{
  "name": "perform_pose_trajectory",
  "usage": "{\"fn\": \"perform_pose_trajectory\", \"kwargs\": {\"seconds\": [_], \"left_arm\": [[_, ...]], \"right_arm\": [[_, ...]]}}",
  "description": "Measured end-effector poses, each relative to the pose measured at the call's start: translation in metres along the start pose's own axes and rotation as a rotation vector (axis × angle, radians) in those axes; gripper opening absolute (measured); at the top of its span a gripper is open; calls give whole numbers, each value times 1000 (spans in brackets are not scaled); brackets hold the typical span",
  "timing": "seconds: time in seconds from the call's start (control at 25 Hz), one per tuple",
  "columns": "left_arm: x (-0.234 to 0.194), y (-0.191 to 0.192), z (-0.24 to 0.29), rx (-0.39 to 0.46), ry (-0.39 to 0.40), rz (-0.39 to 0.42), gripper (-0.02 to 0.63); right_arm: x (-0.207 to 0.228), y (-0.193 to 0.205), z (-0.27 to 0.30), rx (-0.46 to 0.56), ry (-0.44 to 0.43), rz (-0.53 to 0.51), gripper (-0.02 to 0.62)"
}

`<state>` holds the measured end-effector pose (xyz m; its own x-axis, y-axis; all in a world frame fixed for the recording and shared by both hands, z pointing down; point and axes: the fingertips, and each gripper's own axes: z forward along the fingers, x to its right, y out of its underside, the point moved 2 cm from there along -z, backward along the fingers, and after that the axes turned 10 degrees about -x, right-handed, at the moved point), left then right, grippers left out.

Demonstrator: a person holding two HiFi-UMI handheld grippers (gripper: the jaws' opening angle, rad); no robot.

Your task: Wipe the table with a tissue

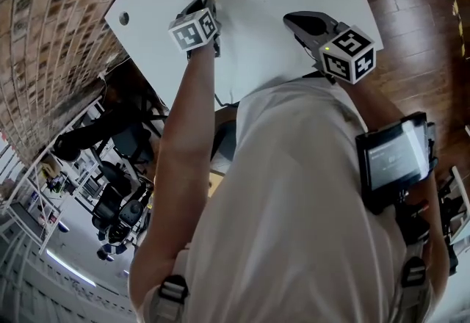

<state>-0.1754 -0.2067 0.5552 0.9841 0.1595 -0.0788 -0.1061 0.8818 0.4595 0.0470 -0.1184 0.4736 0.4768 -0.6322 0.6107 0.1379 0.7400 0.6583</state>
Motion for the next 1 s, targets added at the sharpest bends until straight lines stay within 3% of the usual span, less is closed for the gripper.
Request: {"fn": "perform_pose_trajectory", "kwargs": {"seconds": [0.12, 0.44, 1.0], "left_arm": [[4, -2, 8, -22, -22, 52, 72], [2, -2, 14, -37, -66, 65, 69], [54, 6, 13, -66, 23, 202, 64]], "right_arm": [[3, 3, -5, 9, 4, 8, 8], [7, 10, -8, 6, 13, 39, 8], [6, 11, -8, 11, 0, 51, 8]]}}
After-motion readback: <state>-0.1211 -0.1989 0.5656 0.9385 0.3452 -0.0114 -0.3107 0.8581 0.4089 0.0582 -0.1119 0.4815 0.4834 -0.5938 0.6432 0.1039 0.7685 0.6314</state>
